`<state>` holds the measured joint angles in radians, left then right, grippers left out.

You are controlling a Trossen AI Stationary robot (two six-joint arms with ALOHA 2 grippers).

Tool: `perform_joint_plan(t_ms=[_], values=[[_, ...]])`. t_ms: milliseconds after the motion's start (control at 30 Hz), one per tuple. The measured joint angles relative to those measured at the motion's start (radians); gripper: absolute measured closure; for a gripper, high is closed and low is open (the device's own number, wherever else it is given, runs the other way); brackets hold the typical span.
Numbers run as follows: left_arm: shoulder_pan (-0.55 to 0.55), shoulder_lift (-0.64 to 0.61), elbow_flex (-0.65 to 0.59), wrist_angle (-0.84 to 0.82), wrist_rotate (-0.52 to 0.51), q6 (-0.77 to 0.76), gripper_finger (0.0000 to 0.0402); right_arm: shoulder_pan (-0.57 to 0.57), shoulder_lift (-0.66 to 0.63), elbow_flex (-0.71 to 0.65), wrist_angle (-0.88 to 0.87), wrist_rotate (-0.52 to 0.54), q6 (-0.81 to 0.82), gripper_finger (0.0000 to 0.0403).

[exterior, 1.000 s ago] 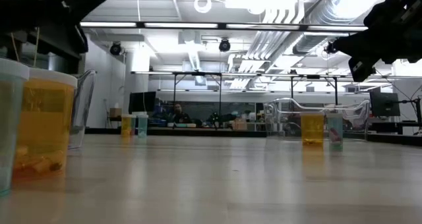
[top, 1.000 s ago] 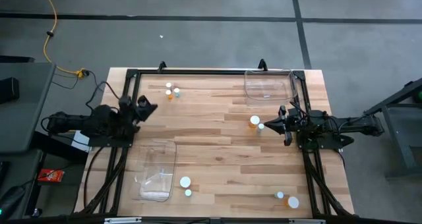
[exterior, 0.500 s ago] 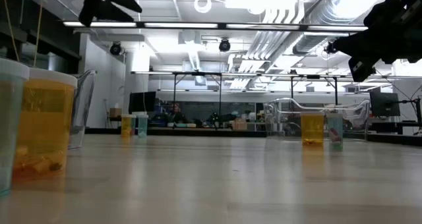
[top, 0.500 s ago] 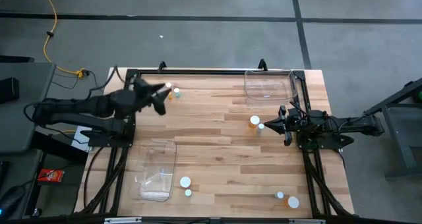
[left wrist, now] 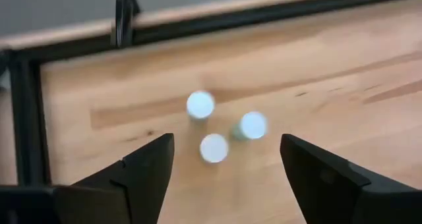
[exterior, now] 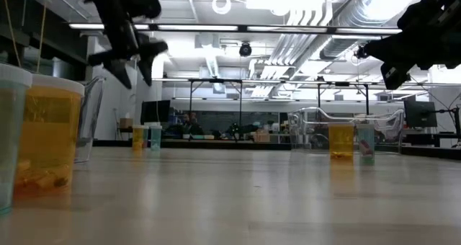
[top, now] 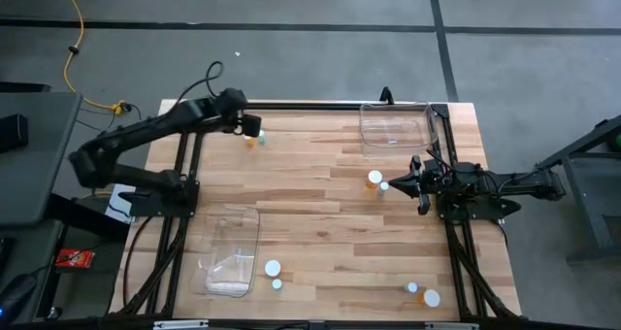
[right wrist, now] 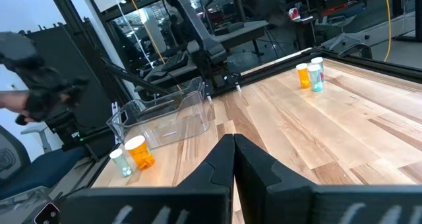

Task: Pick and place medicine bottles into bin by pill shape (circle, oval)
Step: Put the small orange tablet bottle into the bottom transparent bin

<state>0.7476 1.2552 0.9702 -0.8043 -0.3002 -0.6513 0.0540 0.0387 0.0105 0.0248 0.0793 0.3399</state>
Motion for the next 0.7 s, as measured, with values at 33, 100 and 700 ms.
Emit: perform_joint_plan(t_ms=[33, 100, 700], values=[[0.012, 0.028, 0.000, 0.000, -0.001, 0.004, 0.0133, 0.000, 0.000, 0.000, 0.000, 0.000, 0.000, 0.0402], [0.029, 0.076, 0.000, 0.001, -0.003, 0.012, 0.0133, 0.000, 0.000, 0.000, 0.000, 0.000, 0.000, 0.0402], [0.040, 0.298, 0.000, 0.020, 0.046, 0.015, 0.0133, 0.000, 0.000, 0.000, 0.000, 0.000, 0.000, 0.0402]])
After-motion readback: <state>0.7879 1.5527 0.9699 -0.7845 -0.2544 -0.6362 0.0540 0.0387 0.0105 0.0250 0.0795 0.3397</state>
